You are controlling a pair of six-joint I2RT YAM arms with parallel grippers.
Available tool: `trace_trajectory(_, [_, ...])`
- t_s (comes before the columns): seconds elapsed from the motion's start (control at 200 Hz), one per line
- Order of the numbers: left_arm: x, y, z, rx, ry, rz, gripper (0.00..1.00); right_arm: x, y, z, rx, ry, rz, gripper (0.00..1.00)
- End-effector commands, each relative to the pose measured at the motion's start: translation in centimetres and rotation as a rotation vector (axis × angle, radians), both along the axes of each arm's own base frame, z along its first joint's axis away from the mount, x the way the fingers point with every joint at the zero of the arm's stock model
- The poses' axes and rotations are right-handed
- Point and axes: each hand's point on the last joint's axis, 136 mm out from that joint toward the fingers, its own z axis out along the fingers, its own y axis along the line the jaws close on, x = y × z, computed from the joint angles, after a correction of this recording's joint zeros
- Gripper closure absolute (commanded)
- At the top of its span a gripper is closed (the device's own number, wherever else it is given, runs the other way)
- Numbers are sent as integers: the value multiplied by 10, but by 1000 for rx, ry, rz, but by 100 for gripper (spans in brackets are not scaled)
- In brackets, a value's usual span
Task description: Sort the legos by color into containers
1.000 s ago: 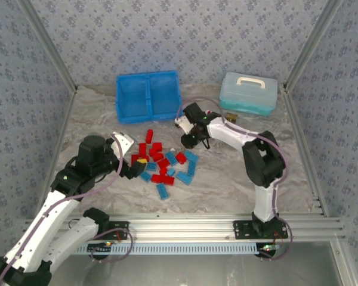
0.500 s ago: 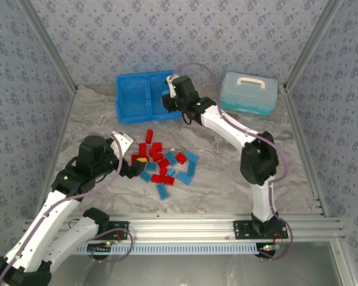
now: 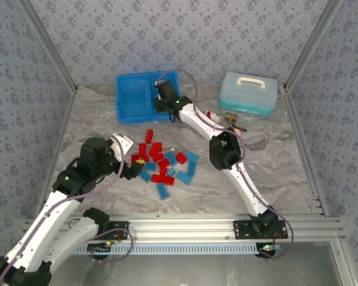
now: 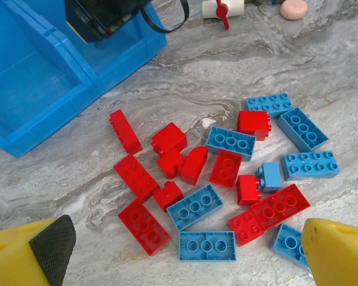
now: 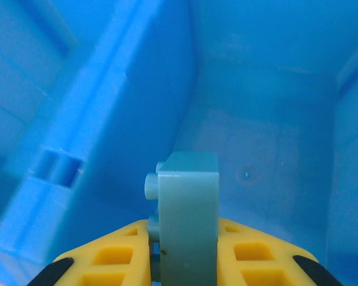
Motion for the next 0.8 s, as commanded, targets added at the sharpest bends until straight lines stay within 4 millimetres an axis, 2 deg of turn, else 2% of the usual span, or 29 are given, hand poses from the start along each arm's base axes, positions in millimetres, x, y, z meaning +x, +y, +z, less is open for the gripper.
trace_trajectory(0.0, [5,7,3,-6,-9,65,1,-2,2,15,25,5,-11,71])
trace_trajectory(0.095, [12,9,-2,-16,44,119,1,-10,2,29,32,16,8,67])
trace_trajectory(0.165, [17,8,-13,-3,100,144,1,-15,-1,48,37,-1,16,64])
trace_trajectory(0.32, [27,10,-30,42,217,213,1,-28,-8,100,69,-41,47,57])
trace_trajectory(0.42, [36,12,-23,4,230,298,1,-48,-15,141,86,-65,79,58])
trace_trajectory(0.43, [37,12,-22,-4,232,311,1,-53,-17,151,93,-74,86,58])
trace_trajectory(0.465, [40,12,-17,-34,233,352,1,-66,-19,159,90,-77,106,58])
trace_trajectory(0.52, [46,14,-13,-85,249,423,8,-93,-29,187,110,-118,142,57])
trace_trajectory(0.59, [51,11,-20,-121,294,476,13,-131,-45,208,142,-151,189,54])
trace_trajectory(0.6, [52,11,-22,-122,302,481,13,-137,-47,217,156,-165,197,53])
trace_trajectory(0.61, [52,11,-24,-124,309,488,13,-139,-48,212,152,-156,200,52])
trace_trajectory(0.65, [60,6,-29,-140,318,503,14,-168,-62,224,183,-177,228,46])
trace_trajectory(0.72, [71,1,-42,-129,346,520,17,-208,-85,231,214,-218,247,35])
trace_trajectory(0.725, [72,0,-43,-128,348,521,17,-210,-87,237,220,-232,245,34])
trace_trajectory(0.74, [75,-1,-45,-126,352,523,17,-214,-89,231,216,-228,244,33])
trace_trajectory(0.755, [78,-3,-47,-122,356,525,18,-227,-98,235,229,-248,242,29])
trace_trajectory(0.795, [86,-7,-51,-115,367,526,18,-245,-109,231,245,-264,241,16])
